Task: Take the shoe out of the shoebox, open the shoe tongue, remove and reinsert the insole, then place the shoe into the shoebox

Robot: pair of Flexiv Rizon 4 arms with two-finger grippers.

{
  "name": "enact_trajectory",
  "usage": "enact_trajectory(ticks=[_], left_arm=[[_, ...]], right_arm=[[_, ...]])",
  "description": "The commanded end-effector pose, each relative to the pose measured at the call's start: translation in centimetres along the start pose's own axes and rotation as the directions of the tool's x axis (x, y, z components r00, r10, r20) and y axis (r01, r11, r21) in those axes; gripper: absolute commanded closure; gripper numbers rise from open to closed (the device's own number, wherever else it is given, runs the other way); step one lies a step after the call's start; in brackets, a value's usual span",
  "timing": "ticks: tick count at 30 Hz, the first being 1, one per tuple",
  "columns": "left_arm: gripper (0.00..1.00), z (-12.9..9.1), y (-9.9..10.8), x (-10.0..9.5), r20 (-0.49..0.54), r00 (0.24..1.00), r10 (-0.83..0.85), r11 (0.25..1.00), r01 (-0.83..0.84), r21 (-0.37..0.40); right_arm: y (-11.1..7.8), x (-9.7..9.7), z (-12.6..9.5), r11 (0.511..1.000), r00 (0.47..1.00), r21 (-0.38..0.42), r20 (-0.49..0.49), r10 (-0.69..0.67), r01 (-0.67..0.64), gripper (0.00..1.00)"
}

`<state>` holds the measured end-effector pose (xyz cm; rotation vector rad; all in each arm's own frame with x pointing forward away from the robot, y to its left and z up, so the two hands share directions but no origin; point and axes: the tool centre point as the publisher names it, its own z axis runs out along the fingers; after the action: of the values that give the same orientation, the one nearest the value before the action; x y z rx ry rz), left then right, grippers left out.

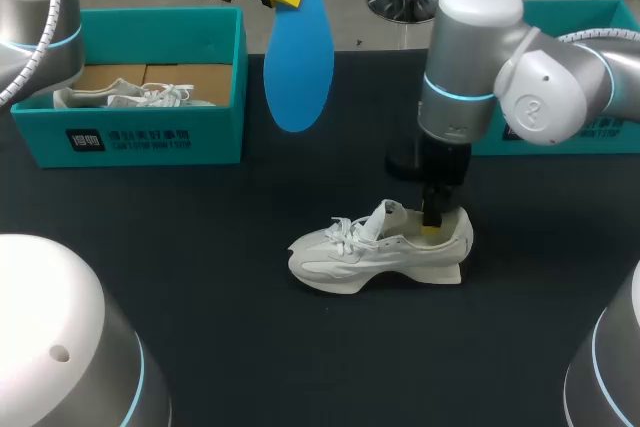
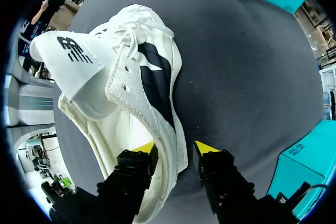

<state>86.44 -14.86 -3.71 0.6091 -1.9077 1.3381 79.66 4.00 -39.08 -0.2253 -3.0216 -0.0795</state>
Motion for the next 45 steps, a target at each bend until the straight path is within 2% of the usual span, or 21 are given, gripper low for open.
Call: enact_trajectory(ticks=[1, 6, 10, 20, 24, 27, 45], left_arm=[[1.0, 0.0, 0.1, 0.0, 0.0, 1.0, 0.001, 1.0, -0.001, 0.001], [1.0, 0.0, 0.1, 0.0, 0.0, 1.0, 0.001, 1.0, -0.001, 0.001], [1.0, 0.0, 0.1, 0.0, 0.0, 1.0, 0.001, 1.0, -0.001, 0.001], [1.0, 0.0, 0.1, 0.0, 0.0, 1.0, 0.001, 1.0, -0.001, 0.001], [1.0, 0.0, 0.1, 0.0, 0.0, 1.0, 0.001, 1.0, -0.001, 0.001], [1.0, 0.0, 0.1, 0.0, 0.0, 1.0, 0.001, 1.0, -0.001, 0.001], [1.0, 0.0, 0.1, 0.0, 0.0, 1.0, 0.001, 1.0, -0.001, 0.001]], right_arm=[[-0.1, 0.1, 0.2, 1.0, 1.0, -0.008, 0.0, 0.0, 0.0, 1.0], [-0.3, 0.4, -0.2, 1.0, 1.0, -0.016, -0.002, -0.002, 0.002, 1.0], [-0.4, 0.6, -1.6, 1.0, 1.0, -0.021, 0.001, -0.003, 0.003, 1.0], [-0.9, 0.6, -10.0, 0.999, 0.998, 0.019, 0.061, -0.035, 0.034, 1.0], [-0.9, 0.5, -12.0, 0.998, 0.995, 0.033, 0.078, -0.054, 0.052, 1.0], [-0.5, 0.4, -12.2, 0.995, 0.993, 0.009, 0.065, -0.101, 0.1, 1.0], [-0.5, 0.4, -12.2, 0.995, 0.993, 0.009, 0.065, -0.101, 0.1, 1.0]])
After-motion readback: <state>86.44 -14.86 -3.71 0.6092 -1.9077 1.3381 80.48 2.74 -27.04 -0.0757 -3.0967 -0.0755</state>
